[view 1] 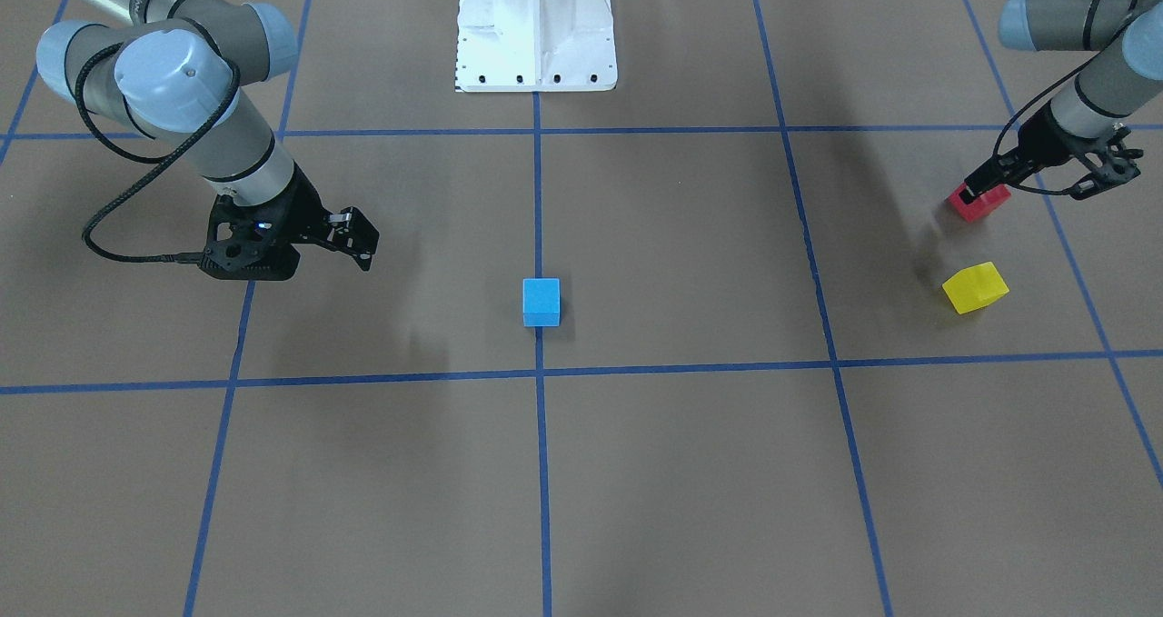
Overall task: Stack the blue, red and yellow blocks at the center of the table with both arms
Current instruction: 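Grasp the red cube with the left gripper while the right gripper withdraws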
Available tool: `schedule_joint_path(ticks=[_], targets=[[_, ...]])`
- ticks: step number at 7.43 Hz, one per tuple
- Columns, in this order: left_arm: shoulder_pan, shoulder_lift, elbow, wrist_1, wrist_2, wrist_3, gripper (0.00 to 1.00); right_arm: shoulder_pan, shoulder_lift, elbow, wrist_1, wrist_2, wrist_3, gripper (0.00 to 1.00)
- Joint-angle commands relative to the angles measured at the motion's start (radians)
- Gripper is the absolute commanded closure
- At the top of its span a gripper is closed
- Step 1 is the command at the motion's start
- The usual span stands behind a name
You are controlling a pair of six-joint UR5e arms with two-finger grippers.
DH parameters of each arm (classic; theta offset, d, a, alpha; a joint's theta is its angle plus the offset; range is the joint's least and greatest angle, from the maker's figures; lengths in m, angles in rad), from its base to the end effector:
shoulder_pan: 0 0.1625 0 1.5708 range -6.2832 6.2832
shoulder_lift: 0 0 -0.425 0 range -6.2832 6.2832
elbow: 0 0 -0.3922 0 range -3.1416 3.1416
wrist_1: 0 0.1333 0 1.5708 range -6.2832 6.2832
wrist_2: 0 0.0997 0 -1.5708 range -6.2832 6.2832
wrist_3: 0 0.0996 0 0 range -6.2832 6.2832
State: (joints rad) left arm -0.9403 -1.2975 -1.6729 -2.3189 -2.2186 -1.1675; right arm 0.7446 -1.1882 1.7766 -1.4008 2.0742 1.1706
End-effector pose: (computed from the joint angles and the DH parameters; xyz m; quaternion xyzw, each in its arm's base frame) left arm 0.1759 -0.3651 0.6507 -0.0710 0.4010 -0.1538 0.9003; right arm -0.3962 -0.4810 0.3339 -0.0003 -0.4267 0.0633 0.9022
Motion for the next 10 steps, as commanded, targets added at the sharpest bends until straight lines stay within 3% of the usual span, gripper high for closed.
schedule_joint_path(ticks=[1,2,4,5,7,8,10], targets=[[0.015,0.0,0.001,0.001,0.002,0.0,0.16,-0.001,-0.008,0.0,0.002,0.0,0.0,0.01],[0.015,0.0,0.002,0.003,0.002,0.0,0.4,0.001,-0.01,0.0,0.002,0.0,0.0,0.01],[0.014,-0.002,-0.004,0.006,0.005,-0.001,1.0,0.007,-0.01,0.003,0.002,0.001,0.0,0.01],[0.014,-0.006,-0.025,0.007,0.005,0.0,1.0,0.009,-0.01,0.001,0.002,0.001,0.0,0.01],[0.021,-0.022,-0.17,0.076,-0.004,0.014,1.0,0.028,-0.024,0.001,0.002,0.003,-0.006,0.01],[0.072,-0.134,-0.239,0.234,-0.001,0.014,1.0,0.051,-0.043,-0.002,0.002,0.009,-0.061,0.01],[0.102,-0.474,-0.246,0.527,0.004,0.101,1.0,0.134,-0.115,-0.002,0.002,0.044,-0.208,0.01]])
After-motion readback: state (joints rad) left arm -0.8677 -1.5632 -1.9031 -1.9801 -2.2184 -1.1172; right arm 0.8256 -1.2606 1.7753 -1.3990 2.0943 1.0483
